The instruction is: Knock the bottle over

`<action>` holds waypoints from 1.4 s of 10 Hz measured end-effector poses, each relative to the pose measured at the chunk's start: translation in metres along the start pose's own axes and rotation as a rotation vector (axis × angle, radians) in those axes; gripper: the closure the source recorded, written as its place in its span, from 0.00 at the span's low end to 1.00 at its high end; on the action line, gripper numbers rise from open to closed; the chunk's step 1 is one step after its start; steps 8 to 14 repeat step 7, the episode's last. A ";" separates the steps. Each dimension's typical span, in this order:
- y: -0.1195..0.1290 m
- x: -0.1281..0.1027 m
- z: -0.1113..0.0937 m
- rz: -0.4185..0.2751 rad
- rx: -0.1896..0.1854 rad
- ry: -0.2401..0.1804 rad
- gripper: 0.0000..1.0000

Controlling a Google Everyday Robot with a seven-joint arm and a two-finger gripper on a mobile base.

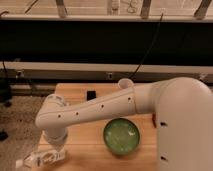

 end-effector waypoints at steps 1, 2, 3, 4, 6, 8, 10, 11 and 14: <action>-0.006 -0.006 0.001 -0.025 0.021 -0.022 1.00; -0.009 -0.012 0.001 -0.041 0.034 -0.039 1.00; -0.012 -0.024 0.000 -0.071 0.050 -0.065 0.95; -0.011 -0.036 0.000 -0.090 0.059 -0.084 0.89; -0.007 -0.042 0.003 -0.076 0.047 -0.072 0.93; -0.004 -0.038 0.002 -0.065 0.047 -0.068 0.99; -0.004 -0.038 0.002 -0.065 0.047 -0.068 0.99; -0.004 -0.038 0.002 -0.065 0.047 -0.068 0.99; -0.004 -0.038 0.002 -0.065 0.047 -0.068 0.99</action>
